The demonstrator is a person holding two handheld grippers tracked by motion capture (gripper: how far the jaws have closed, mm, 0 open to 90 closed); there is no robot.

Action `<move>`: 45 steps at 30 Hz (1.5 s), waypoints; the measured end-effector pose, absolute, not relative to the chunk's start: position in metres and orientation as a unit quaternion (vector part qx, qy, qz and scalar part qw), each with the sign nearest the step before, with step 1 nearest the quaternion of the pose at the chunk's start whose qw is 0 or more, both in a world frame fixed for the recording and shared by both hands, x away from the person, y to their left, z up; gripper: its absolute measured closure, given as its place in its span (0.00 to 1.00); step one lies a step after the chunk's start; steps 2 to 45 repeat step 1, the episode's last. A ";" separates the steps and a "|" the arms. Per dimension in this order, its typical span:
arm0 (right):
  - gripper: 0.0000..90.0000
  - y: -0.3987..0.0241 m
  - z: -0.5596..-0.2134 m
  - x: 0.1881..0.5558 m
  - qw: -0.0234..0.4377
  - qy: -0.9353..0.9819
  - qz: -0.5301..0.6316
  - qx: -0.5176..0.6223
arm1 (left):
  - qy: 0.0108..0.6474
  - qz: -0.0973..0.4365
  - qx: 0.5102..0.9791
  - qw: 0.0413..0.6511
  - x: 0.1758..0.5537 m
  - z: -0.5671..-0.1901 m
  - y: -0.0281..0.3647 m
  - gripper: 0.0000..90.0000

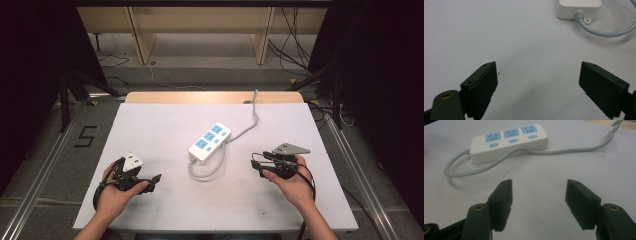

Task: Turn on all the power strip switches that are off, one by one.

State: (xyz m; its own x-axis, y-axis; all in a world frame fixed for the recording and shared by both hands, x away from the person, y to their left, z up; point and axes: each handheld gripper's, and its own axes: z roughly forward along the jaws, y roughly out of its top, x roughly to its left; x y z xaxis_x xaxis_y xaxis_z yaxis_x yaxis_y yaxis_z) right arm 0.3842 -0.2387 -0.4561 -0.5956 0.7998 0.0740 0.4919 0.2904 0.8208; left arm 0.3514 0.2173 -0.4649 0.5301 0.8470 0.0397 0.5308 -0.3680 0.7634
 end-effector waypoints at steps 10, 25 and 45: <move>0.43 -0.239 -0.456 0.384 0.179 0.783 0.430 0.412 | 0.432 0.220 0.797 0.360 0.351 -0.465 0.217 0.17; 0.43 -0.239 -0.456 0.384 0.179 0.783 0.430 0.412 | 0.432 0.220 0.797 0.360 0.351 -0.465 0.217 0.17; 0.43 -0.239 -0.456 0.384 0.179 0.783 0.430 0.412 | 0.432 0.220 0.797 0.360 0.351 -0.465 0.217 0.17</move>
